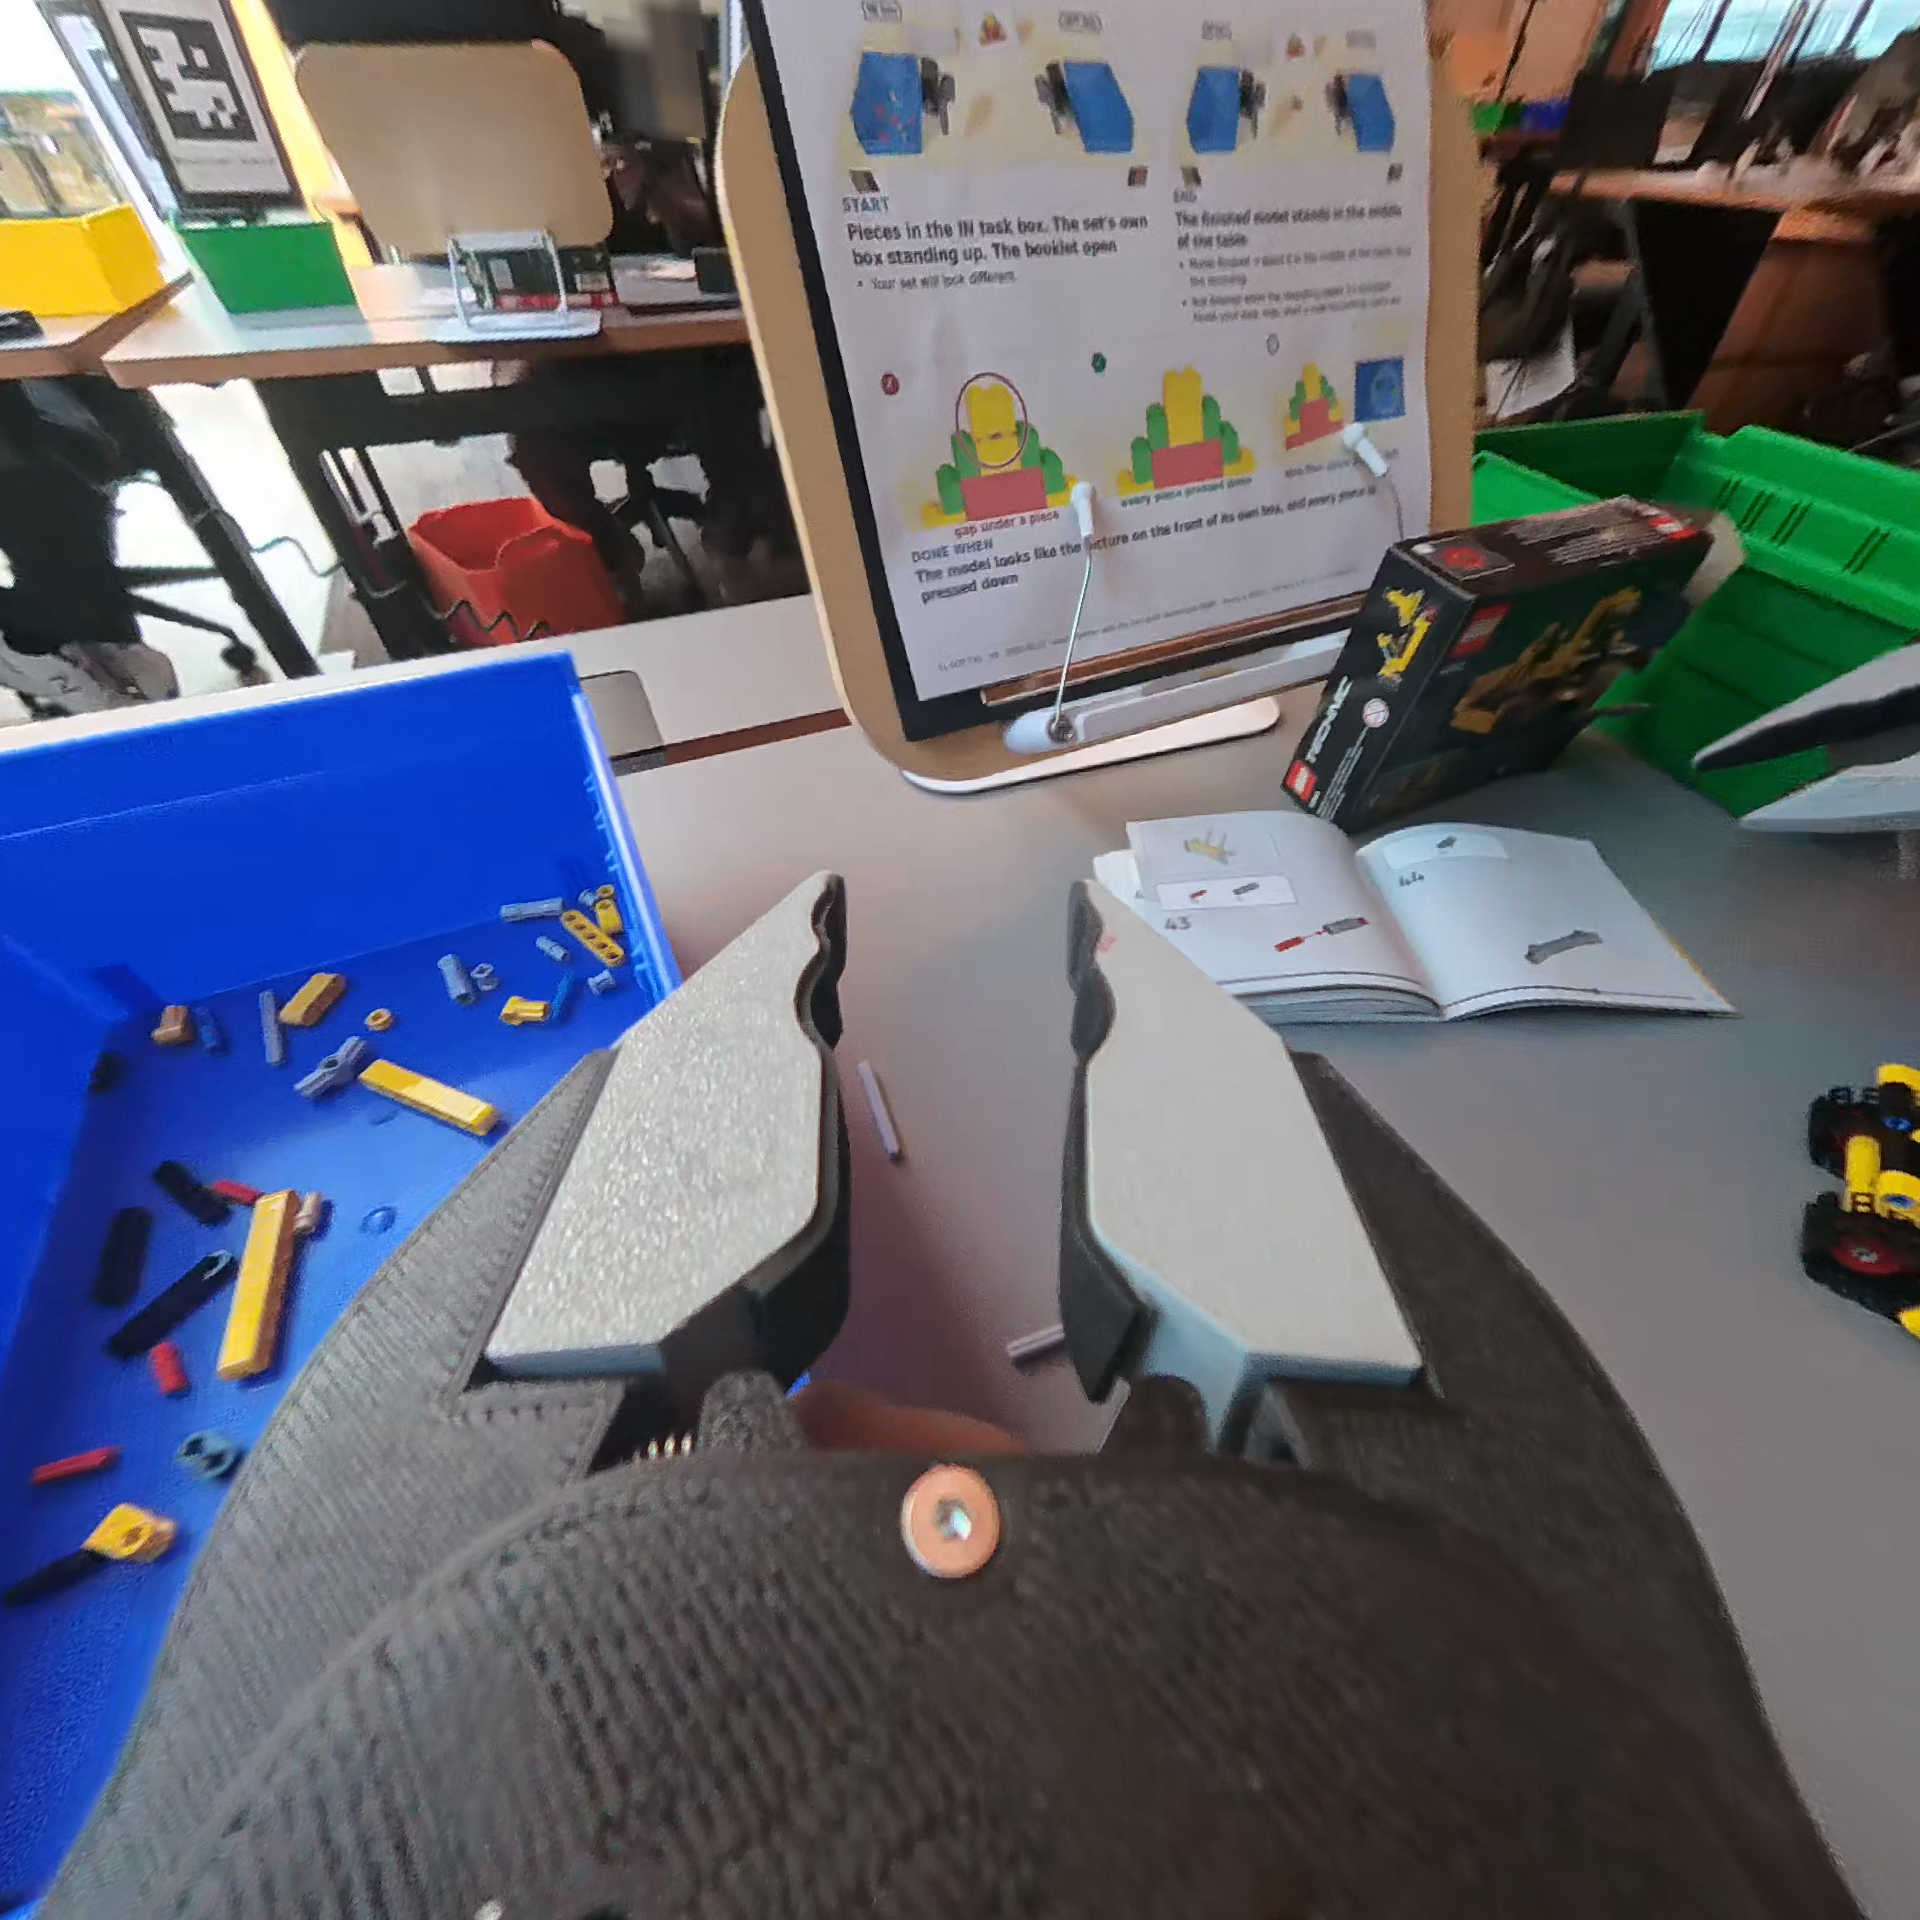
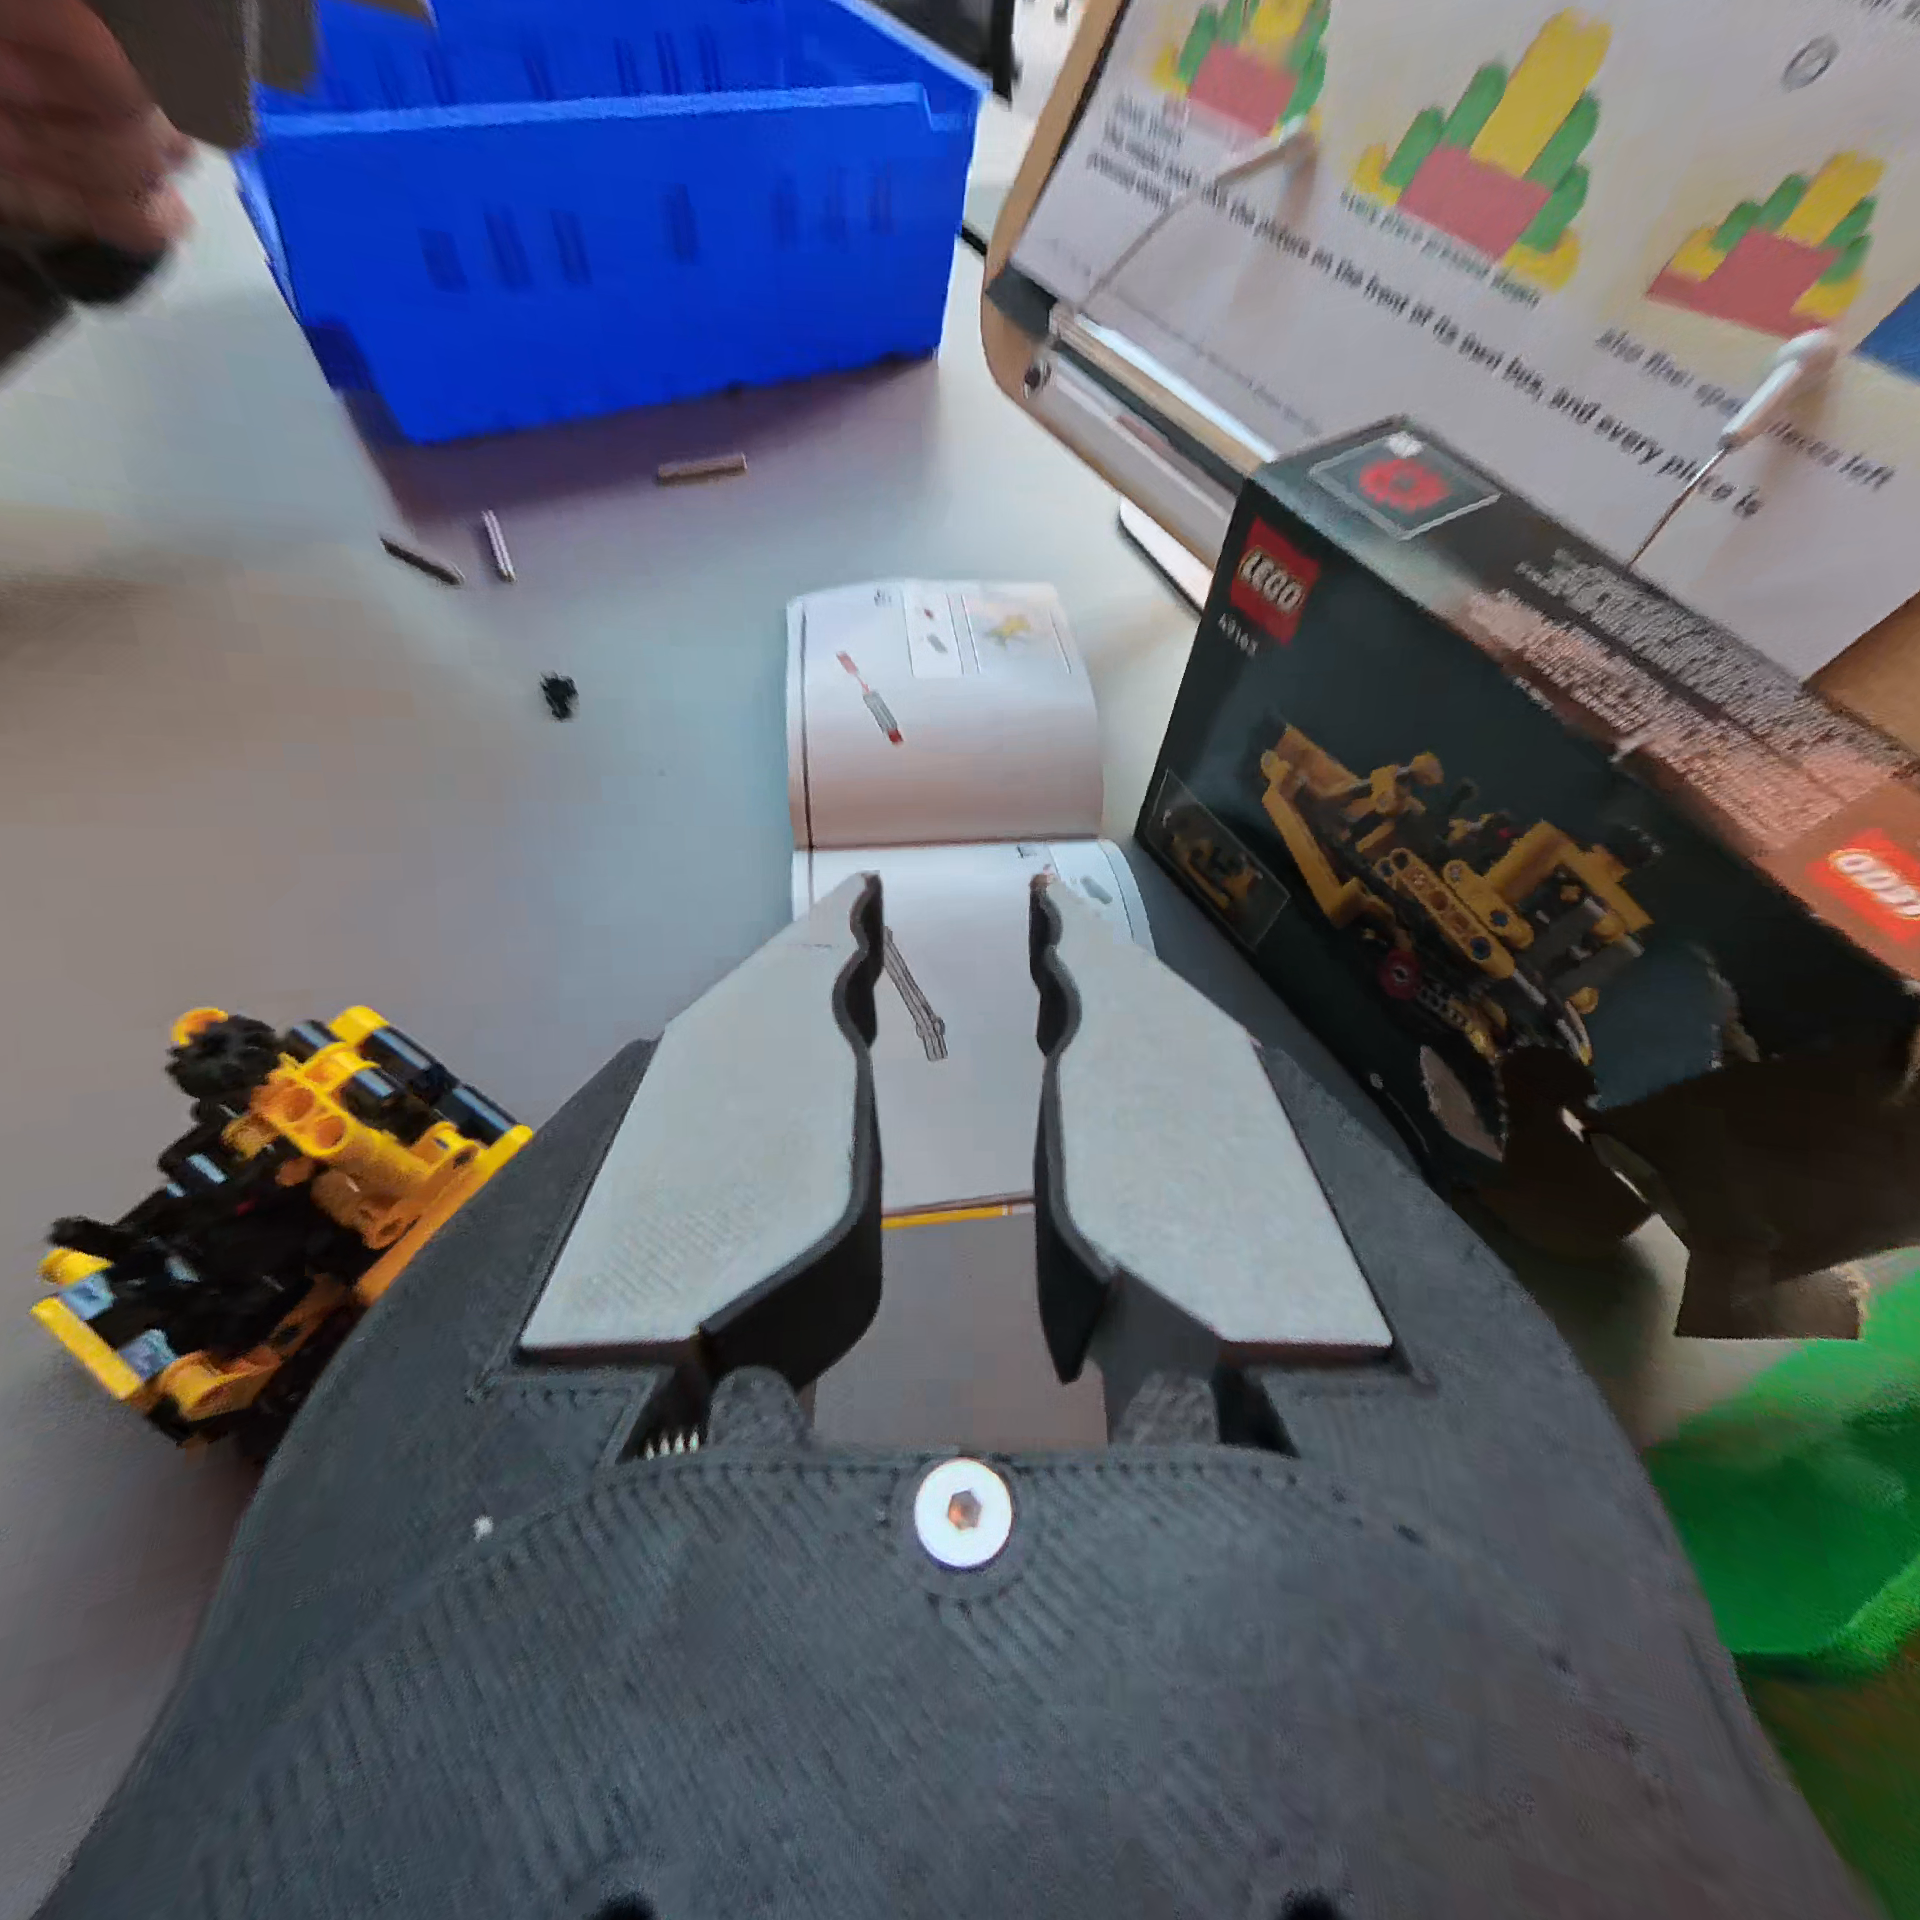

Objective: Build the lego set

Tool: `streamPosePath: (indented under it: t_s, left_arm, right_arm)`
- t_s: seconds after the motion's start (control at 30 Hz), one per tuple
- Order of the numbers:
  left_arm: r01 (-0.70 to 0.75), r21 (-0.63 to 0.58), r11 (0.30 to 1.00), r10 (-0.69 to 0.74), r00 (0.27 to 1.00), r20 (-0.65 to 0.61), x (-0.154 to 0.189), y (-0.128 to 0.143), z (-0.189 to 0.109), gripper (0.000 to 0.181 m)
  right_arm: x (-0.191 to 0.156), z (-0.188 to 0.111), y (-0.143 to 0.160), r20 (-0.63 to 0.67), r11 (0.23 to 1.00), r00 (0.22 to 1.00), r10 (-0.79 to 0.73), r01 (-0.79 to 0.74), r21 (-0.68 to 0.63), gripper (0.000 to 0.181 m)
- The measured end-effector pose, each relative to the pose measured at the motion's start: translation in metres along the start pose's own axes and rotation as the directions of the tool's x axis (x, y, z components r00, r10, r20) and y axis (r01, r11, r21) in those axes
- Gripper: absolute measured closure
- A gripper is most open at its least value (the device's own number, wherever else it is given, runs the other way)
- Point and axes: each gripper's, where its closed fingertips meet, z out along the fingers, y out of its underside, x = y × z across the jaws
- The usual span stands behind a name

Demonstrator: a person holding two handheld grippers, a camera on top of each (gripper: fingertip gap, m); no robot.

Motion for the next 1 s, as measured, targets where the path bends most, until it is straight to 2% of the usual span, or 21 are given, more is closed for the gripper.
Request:
streamPosePath:
  t_s: [0.03,0.13,0.23,0.4,0.6,0.7,0.87,1.0]
  left_arm:
    - [0.005,0.024,1.0,-0.005,1.0,-0.01,0.001,0.002,0.002,0.141]
    - [0.002,0.094,0.996,-0.002,1.0,-0.003,0.003,0.007,0.008,0.147]
    - [0.023,0.078,0.997,-0.018,0.998,-0.064,0.017,0.018,0.015,0.151]
    - [-0.106,0.091,0.99,0.105,0.994,0.016,0.009,0.019,0.011,0.154]
    - [-0.053,0.063,0.997,0.058,0.994,-0.09,0.03,0.029,0.015,0.154]
    - [-0.093,0.064,0.994,0.097,0.993,-0.07,0.03,0.034,0.019,0.154]
    - [-0.055,0.027,0.998,0.059,0.989,-0.139,0.044,0.044,0.026,0.154]
    - [-0.064,0.022,0.998,0.067,0.985,-0.156,0.051,0.045,0.025,0.154]
  right_arm:
    - [0.0,-0.004,-0.005,-0.005,0.999,1.0,0.008,-0.008,0.038,0.156]
    - [0.002,-0.011,-0.016,-0.009,0.99,0.998,0.054,-0.053,0.132,0.154]
    - [0.005,-0.012,-0.015,0.011,0.978,0.995,0.099,-0.099,0.181,0.152]
    - [0.016,0.001,0.002,-0.007,0.986,0.995,0.101,-0.099,0.136,0.152]
    - [0.014,0.017,0.022,0.012,0.997,0.998,0.067,-0.068,0.047,0.152]
    - [0.013,0.02,0.024,0.029,0.998,0.998,0.048,-0.049,0.036,0.152]
    - [0.011,0.024,0.026,0.061,0.999,0.997,0.04,-0.041,0.01,0.146]
    - [0.011,0.022,0.023,0.075,0.998,0.996,0.05,-0.053,0.037,0.144]
